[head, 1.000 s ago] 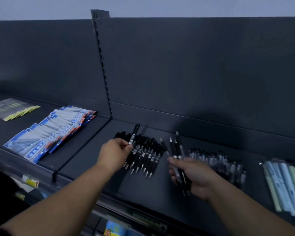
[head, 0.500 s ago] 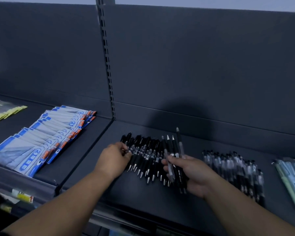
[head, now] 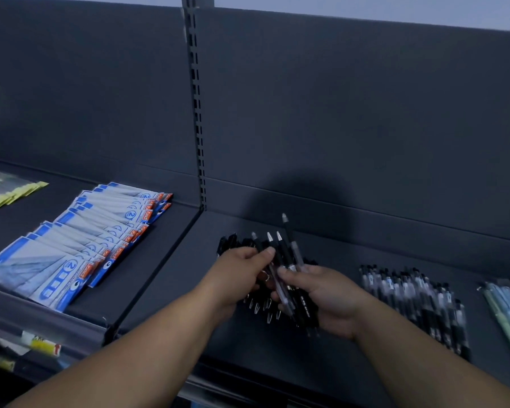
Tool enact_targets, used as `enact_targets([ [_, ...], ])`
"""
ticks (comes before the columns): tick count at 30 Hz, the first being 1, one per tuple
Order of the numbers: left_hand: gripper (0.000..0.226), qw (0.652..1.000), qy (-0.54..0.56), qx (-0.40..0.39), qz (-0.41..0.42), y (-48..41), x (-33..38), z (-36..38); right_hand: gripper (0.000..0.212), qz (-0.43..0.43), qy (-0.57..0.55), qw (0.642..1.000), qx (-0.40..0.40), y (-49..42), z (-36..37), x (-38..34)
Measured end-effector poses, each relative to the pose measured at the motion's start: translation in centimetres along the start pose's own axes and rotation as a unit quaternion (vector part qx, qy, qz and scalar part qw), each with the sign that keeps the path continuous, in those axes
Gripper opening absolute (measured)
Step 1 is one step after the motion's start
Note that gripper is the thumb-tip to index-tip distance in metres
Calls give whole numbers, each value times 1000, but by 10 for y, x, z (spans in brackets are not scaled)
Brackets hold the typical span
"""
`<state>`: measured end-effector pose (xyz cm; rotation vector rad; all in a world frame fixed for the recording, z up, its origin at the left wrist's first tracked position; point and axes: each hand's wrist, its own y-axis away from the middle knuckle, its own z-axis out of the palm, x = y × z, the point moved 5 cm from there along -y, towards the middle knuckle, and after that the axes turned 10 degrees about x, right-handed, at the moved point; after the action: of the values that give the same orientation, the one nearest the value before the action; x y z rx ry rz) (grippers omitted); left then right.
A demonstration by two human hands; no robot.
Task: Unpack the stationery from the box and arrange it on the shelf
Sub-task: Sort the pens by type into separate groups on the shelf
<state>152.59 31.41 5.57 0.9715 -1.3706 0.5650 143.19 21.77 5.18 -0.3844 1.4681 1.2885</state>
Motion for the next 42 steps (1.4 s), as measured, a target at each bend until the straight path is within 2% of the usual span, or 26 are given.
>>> enact_targets([
  [4,22,982,164,57,-76,-6,3,-11,19,-71,105,991,52,-2,-10,-8],
  [6,23,984,151,53,-73,-5,7,-14,7,-121,192,972,54,1,-13,-19],
  [7,24,989,126,40,-62,-3,9,-14,8,-136,235,961,47,2,-13,-24],
  [9,27,996,81,3,-33,3,13,-10,17,-134,296,945,29,5,-12,-31],
  [11,22,996,77,-33,-13,9,18,-7,21,-102,311,945,2,7,-10,-32],
  [14,13,994,84,-69,4,17,24,-5,20,-46,286,956,-48,11,-7,-29],
  [18,8,997,55,-56,28,15,24,-7,31,-11,290,954,-75,10,-9,-27],
  [21,7,998,63,18,18,2,14,-19,34,-7,279,960,-9,5,-22,-31],
  [25,11,987,74,142,24,-14,0,-41,30,-19,132,984,118,-6,-41,-32],
  [29,8,979,82,184,22,-11,-8,-42,30,-30,45,986,160,-15,-37,-19],
  [34,7,982,90,162,32,4,-14,-19,31,-32,-9,988,151,-23,-8,-11],
  [38,7,993,37,108,39,6,-23,-4,29,-42,-78,984,152,-29,3,-16],
  [42,10,996,-67,40,43,2,-22,-3,34,-49,-16,988,145,-30,4,-19],
])
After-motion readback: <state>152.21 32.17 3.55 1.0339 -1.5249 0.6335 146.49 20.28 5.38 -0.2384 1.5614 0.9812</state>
